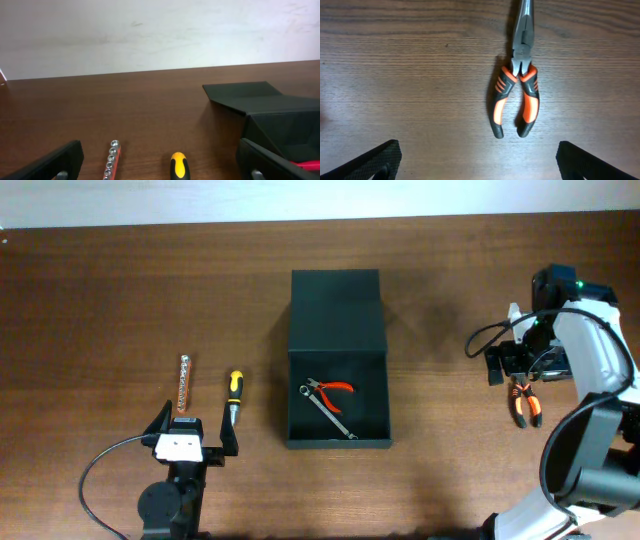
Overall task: Pack container
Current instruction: 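Move the right gripper over the orange-black needle-nose pliers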
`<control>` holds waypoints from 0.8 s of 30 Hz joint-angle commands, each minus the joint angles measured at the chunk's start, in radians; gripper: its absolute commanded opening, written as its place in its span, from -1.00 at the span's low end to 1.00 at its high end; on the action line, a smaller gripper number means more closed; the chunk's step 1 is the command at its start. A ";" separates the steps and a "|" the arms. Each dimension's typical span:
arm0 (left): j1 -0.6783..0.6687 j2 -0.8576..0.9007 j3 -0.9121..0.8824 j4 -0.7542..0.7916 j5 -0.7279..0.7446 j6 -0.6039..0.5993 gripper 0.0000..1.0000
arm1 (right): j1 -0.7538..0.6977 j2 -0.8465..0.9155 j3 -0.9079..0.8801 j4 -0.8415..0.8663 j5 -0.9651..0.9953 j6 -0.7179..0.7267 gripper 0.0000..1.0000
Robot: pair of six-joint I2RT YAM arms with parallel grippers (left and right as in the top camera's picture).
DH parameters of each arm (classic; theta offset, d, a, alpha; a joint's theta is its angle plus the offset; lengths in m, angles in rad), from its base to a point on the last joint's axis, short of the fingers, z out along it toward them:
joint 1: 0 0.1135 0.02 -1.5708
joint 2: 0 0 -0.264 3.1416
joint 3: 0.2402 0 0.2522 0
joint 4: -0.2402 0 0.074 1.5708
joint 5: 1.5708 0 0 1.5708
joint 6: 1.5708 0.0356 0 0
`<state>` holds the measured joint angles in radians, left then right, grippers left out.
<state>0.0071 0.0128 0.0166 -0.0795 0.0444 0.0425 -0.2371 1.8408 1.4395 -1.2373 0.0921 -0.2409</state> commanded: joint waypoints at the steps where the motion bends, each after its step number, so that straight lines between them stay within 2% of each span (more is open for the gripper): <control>1: 0.002 -0.008 -0.008 0.000 -0.007 0.015 0.99 | -0.014 0.008 -0.004 0.006 -0.013 0.045 0.98; 8: 0.002 -0.008 -0.008 0.000 -0.007 0.015 0.99 | -0.076 0.008 -0.062 0.051 -0.142 0.031 0.98; 24: 0.003 -0.008 -0.008 0.000 -0.007 0.015 0.99 | -0.064 0.008 -0.115 0.106 -0.141 0.032 0.98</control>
<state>0.0071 0.0128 0.0166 -0.0795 0.0448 0.0425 -0.3061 1.8450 1.3396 -1.1385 -0.0296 -0.2127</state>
